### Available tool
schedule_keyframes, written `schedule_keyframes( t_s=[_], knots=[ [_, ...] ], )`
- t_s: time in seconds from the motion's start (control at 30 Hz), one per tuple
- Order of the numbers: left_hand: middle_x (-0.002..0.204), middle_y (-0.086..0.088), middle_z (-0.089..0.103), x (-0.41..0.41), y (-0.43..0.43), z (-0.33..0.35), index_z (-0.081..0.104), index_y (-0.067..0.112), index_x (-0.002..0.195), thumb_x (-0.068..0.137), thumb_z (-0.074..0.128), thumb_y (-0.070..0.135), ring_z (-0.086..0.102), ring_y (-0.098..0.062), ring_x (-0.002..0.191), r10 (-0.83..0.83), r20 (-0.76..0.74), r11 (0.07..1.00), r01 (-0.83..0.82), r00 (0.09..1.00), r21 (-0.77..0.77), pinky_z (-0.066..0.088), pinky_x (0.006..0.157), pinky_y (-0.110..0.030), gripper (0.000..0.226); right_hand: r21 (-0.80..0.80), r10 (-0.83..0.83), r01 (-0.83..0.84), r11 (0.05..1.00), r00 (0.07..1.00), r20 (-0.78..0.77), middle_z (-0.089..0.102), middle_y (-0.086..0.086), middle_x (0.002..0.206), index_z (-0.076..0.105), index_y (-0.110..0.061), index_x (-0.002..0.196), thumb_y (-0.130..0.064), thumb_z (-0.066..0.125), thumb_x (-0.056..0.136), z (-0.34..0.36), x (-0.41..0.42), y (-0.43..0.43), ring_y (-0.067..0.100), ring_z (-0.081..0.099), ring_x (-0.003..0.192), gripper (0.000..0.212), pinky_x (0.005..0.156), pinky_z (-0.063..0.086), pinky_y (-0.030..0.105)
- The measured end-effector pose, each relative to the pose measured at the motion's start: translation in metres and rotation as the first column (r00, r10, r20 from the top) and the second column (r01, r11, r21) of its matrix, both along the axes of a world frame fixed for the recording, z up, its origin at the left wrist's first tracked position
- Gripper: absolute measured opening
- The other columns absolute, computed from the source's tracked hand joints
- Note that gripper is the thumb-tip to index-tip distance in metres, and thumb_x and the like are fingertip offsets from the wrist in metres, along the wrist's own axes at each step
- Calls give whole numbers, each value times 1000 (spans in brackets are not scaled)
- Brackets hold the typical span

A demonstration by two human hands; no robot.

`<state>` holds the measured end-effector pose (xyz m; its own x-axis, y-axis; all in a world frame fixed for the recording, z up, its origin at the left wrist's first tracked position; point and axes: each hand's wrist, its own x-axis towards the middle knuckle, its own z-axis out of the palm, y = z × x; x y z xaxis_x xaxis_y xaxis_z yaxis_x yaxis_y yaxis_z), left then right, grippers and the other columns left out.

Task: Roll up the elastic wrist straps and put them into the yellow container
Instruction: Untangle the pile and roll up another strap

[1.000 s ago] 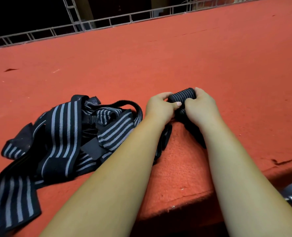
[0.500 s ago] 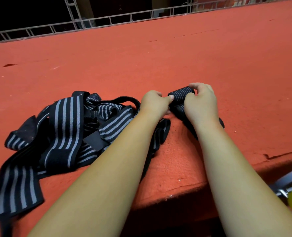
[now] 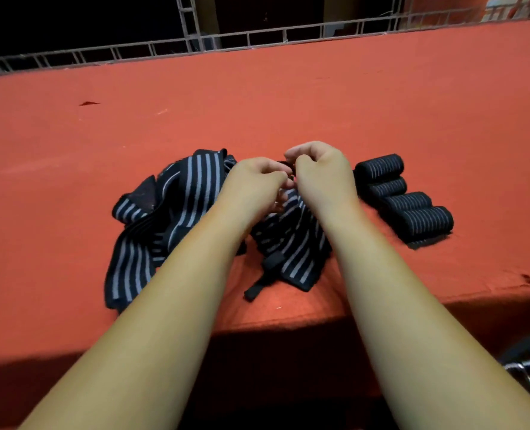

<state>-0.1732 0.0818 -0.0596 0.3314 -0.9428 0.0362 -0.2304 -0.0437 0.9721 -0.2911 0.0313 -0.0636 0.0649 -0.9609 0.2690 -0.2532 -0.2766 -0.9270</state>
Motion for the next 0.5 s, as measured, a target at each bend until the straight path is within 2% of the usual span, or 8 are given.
schedule_keyframes(
  t_s=[0.07, 0.1, 0.13, 0.2, 0.27, 0.33, 0.4, 0.5],
  knots=[
    [87, 1, 80, 23, 12, 1, 78, 15, 107, 99, 54, 3, 67, -12, 68, 59, 48, 998, -58, 997, -24, 60, 66, -32, 27, 20, 64, -64, 998, 998, -17, 79, -11, 88, 74, -30, 89, -7, 48, 92, -1, 20, 7, 8, 75, 86, 35, 84, 61, 30],
    [86, 2, 80, 34, 17, 1, 77, 16, 106, 98, 55, 3, 67, -11, 69, 95, 52, 995, -93, 994, -40, 61, 67, -32, 27, 23, 88, -87, 996, 996, -36, 79, -10, 91, 74, -31, 88, -6, 47, 92, -1, 28, 9, 12, 75, 88, 37, 85, 61, 32],
    [84, 3, 79, 46, 21, 0, 77, 17, 105, 97, 57, 2, 68, -11, 70, 136, 47, 990, -133, 990, -53, 62, 69, -32, 27, 20, 110, -109, 994, 992, -66, 79, -11, 94, 75, -32, 89, -6, 46, 92, -2, 35, 12, 13, 74, 85, 39, 81, 61, 31],
    [84, 3, 78, 67, 29, -2, 76, 20, 105, 95, 63, 5, 71, -13, 73, 221, 53, 974, -218, 974, -65, 66, 78, -37, 22, 26, 170, -168, 985, 977, -126, 78, -12, 101, 77, -32, 98, -4, 44, 95, -4, 46, 17, 11, 66, 71, 43, 62, 52, 24],
    [91, 4, 78, 84, 38, -5, 73, 27, 105, 91, 66, 16, 77, -18, 84, 294, 94, 955, -288, 951, -70, 67, 88, -45, 19, 56, 213, -207, 977, 963, -166, 76, -13, 105, 77, -32, 106, -3, 42, 97, -6, 55, 21, 8, 62, 68, 46, 56, 46, 19],
    [102, 6, 75, 98, 45, -10, 68, 31, 109, 88, 60, 18, 78, -22, 93, 353, 124, 935, -345, 927, -84, 65, 91, -49, 26, 76, 228, -217, 973, 953, -200, 77, -14, 107, 76, -33, 108, -4, 43, 96, -8, 65, 22, 10, 64, 74, 46, 66, 49, 24],
    [107, 9, 71, 110, 51, -15, 61, 35, 113, 82, 56, 11, 76, -24, 97, 399, 157, 915, -381, 903, -132, 63, 92, -51, 39, 82, 243, -230, 970, 944, -224, 77, -13, 111, 76, -33, 112, -8, 47, 96, -11, 76, 24, 12, 69, 88, 42, 80, 56, 31],
    [106, 8, 66, 132, 59, -22, 55, 38, 125, 71, 52, 12, 73, -25, 96, 473, 218, 877, -435, 853, -202, 62, 90, -52, 59, 55, 243, -238, 970, 922, -301, 75, -12, 121, 74, -31, 125, -12, 54, 97, -15, 89, 25, 12, 69, 111, 39, 95, 53, 30]
  ],
)
